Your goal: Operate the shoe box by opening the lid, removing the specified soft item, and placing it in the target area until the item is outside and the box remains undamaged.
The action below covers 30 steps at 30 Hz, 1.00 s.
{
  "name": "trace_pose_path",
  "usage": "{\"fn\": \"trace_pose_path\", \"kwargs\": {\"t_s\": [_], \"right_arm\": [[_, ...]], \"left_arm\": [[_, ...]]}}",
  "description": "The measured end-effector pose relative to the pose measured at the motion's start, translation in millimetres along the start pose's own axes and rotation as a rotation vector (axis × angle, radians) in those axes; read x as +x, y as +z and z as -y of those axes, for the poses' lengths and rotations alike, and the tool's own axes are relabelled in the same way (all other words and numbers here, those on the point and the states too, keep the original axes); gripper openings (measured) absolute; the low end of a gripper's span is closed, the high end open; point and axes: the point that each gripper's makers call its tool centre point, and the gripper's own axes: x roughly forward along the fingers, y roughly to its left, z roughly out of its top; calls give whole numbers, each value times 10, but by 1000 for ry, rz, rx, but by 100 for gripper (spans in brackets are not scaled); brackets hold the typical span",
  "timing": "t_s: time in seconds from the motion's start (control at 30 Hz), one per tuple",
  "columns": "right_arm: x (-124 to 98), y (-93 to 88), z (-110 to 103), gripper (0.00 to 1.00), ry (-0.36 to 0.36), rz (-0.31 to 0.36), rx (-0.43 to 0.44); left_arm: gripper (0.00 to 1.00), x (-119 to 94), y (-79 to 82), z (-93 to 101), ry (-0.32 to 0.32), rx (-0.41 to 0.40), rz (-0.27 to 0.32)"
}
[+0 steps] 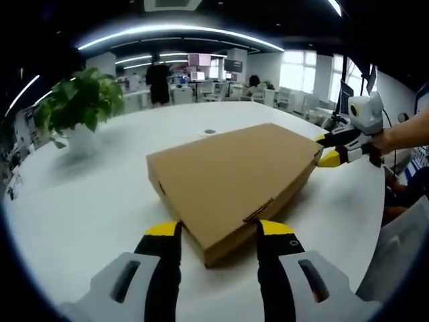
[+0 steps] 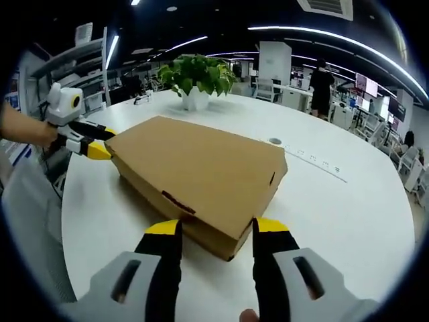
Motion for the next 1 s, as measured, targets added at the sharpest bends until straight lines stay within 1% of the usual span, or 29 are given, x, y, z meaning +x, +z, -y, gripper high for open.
{"fn": "trace_pose_path", "kwargs": {"t_s": [0.43,0.73,0.83,1.0], "right_arm": [[2,3,-192,37,-33,-3,33],[-3,4,-377,37,-58,1,56],[-13,8,-447,36,-56,-1,68],[-25,-4,-566,35,-56,-3,73]], "left_arm": [[43,-74,-43,-142,-48,28,-24],[43,-154,-77,-255,-83,47,-51],[43,-190,-94,-302,-98,58,-59],[43,-259,-110,-327,-116,72,-70]]}}
